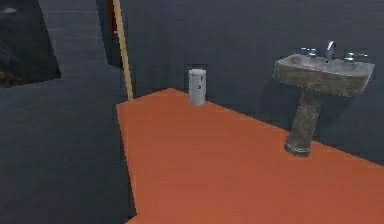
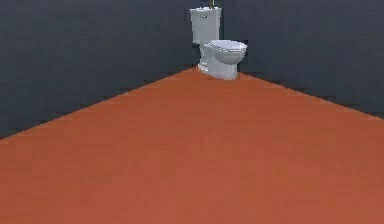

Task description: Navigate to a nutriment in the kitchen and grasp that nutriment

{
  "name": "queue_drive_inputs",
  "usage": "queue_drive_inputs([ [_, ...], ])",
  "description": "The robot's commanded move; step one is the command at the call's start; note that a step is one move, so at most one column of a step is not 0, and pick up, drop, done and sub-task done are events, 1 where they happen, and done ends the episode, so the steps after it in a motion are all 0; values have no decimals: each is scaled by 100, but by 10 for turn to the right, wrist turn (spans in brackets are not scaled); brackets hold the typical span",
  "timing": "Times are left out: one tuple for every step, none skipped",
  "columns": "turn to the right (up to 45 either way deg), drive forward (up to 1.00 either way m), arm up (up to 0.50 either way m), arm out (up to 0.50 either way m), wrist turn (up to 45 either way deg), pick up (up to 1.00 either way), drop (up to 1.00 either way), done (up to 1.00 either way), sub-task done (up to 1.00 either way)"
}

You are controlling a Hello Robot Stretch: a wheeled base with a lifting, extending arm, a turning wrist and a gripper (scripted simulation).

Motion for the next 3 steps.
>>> queue_drive_inputs([
  [0, 100, 0, 0, 0, 0, 0, 0, 0],
  [60, 0, 0, 0, 0, 0, 0, 0, 0],
  [0, 20, 0, 0, 0, 0, 0, 0, 0],
])
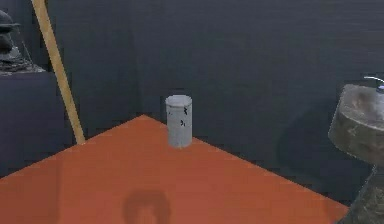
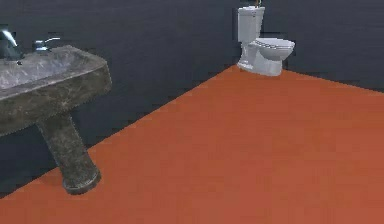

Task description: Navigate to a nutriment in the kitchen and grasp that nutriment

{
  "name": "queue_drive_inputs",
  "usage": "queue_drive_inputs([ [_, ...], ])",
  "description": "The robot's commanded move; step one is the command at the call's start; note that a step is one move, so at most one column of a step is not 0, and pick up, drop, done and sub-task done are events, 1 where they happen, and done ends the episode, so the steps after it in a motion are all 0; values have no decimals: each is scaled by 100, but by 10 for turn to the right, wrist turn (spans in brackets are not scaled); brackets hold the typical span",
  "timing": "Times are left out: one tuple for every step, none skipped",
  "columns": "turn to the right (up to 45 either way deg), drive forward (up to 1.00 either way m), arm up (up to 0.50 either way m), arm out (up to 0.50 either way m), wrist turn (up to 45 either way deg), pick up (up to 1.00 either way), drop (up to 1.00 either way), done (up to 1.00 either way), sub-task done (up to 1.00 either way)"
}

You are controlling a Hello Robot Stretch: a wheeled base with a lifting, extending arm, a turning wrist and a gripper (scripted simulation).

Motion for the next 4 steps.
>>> queue_drive_inputs([
  [-360, 0, 0, 0, 0, 0, 0, 0, 0],
  [0, 10, 0, 0, 0, 0, 0, 0, 0],
  [-90, 0, 0, 0, 0, 0, 0, 0, 0],
  [0, 100, 0, 0, 0, 0, 0, 0, 0],
])
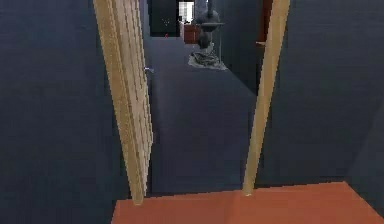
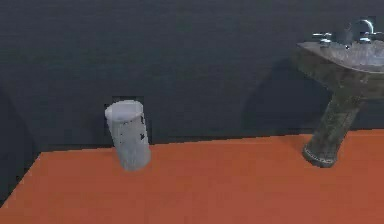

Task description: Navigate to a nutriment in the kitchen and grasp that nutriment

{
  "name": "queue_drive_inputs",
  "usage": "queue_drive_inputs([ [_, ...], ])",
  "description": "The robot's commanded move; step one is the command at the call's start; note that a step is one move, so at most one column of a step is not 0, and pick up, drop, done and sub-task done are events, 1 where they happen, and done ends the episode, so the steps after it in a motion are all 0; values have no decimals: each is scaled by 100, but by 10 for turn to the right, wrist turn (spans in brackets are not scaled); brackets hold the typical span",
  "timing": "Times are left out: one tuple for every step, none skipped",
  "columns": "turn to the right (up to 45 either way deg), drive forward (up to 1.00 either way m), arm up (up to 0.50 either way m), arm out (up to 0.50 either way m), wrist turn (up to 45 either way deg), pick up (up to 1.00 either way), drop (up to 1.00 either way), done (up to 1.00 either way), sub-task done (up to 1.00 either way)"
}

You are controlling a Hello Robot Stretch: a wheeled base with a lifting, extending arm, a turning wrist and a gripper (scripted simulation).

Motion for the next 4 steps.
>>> queue_drive_inputs([
  [0, 100, 0, 0, 0, 0, 0, 0, 0],
  [-30, 0, 0, 0, 0, 0, 0, 0, 0],
  [0, 100, 0, 0, 0, 0, 0, 0, 0],
  [0, 30, 0, 0, 0, 0, 0, 0, 0],
])
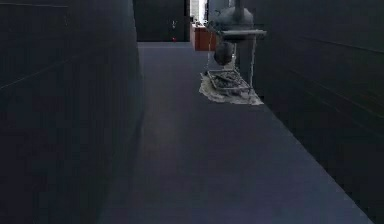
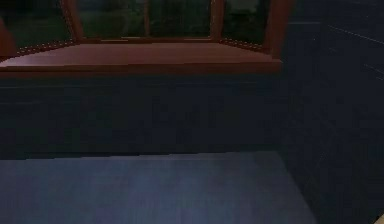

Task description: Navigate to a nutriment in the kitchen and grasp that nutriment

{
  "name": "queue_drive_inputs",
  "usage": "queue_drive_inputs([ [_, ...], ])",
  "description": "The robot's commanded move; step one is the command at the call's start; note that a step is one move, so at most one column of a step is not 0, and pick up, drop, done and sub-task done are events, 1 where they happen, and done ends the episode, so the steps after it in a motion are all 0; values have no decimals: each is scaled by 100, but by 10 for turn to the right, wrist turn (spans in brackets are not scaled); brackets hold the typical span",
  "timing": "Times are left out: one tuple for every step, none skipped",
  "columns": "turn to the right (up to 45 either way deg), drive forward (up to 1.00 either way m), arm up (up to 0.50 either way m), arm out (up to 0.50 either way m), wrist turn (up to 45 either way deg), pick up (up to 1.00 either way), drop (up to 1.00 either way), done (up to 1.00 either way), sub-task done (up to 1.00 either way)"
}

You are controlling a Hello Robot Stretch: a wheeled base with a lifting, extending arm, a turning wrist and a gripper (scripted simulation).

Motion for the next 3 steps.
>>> queue_drive_inputs([
  [-60, 0, 0, 0, 0, 0, 0, 0, 0],
  [0, 100, 0, 0, 0, 0, 0, 0, 0],
  [0, 100, 0, 0, 0, 0, 0, 0, 0],
])
